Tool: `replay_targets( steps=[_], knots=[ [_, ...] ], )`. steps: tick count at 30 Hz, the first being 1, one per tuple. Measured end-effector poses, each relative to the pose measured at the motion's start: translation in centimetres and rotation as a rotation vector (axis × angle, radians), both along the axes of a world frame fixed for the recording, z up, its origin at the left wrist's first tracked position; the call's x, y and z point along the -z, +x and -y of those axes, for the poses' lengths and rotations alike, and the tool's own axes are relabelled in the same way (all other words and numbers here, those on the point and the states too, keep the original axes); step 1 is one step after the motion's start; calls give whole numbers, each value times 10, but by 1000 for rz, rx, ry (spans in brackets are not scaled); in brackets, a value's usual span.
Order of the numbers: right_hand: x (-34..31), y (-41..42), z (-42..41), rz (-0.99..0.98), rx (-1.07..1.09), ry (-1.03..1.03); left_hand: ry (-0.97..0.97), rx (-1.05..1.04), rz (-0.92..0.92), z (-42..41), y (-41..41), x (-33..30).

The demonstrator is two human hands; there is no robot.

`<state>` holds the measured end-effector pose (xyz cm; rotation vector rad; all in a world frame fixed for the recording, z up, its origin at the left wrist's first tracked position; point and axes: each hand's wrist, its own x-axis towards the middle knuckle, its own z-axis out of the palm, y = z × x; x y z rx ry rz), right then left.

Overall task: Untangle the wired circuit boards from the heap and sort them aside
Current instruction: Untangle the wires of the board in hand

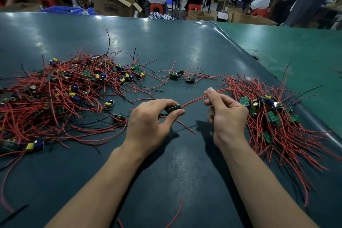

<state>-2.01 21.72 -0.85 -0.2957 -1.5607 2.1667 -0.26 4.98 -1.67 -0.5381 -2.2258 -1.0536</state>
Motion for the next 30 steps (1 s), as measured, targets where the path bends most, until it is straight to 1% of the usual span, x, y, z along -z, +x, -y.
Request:
replay_targets(
  steps=[3, 4, 5, 6, 8, 10, 12, 15, 16, 17, 18, 20, 21, 22, 24, 25, 28, 30],
  knots=[
    [3, -4, -8, 62, 90, -114, -70, -61, -34, 2, 0, -1],
    [5, -6, -9, 67, 119, -113, -86, -73, -42, 2, 1, -1],
    [6, -6, -10, 56, 161, -61, -96, -79, -48, 2, 1, -2],
    [7, -7, -10, 31, 219, 51, -103, -83, -53, 3, 1, -2],
    [9, -5, -11, -66, 331, 395, -113, -93, -59, 3, 1, -3],
    [11, -4, -11, -174, 384, 697, -124, -102, -63, 5, 1, -3],
    [12, -3, -12, -219, 405, 843, -135, -91, -61, 7, 1, -2],
    [11, -1, -12, -245, 428, 980, -149, -14, -28, 6, 4, 0],
    [11, 1, -10, -238, 419, 990, -142, 21, -12, 6, 5, 0],
    [10, 1, -10, -205, 381, 917, -128, 45, -1, 6, 5, 1],
    [8, 0, -11, -139, 297, 707, -108, 49, 1, 6, 5, 1],
    [0, 2, -7, 25, -13, 77, -41, 6, -14, 6, 4, 1],
    [-1, 4, -5, 105, -162, -129, -5, -25, -25, 6, 3, 1],
    [-1, 5, -3, 172, -270, -187, 21, -54, -33, 6, 2, 1],
    [-1, 10, 3, 232, -447, -128, 33, -65, -31, 4, 1, 3],
    [-1, 11, 5, 244, -512, -93, 25, -39, -23, 3, 1, 3],
    [-4, 10, 1, 323, -621, -114, 6, 61, -24, 1, 2, 4],
    [-7, 9, -4, 379, -676, -146, 7, 68, -56, 2, 2, 2]
  ],
)
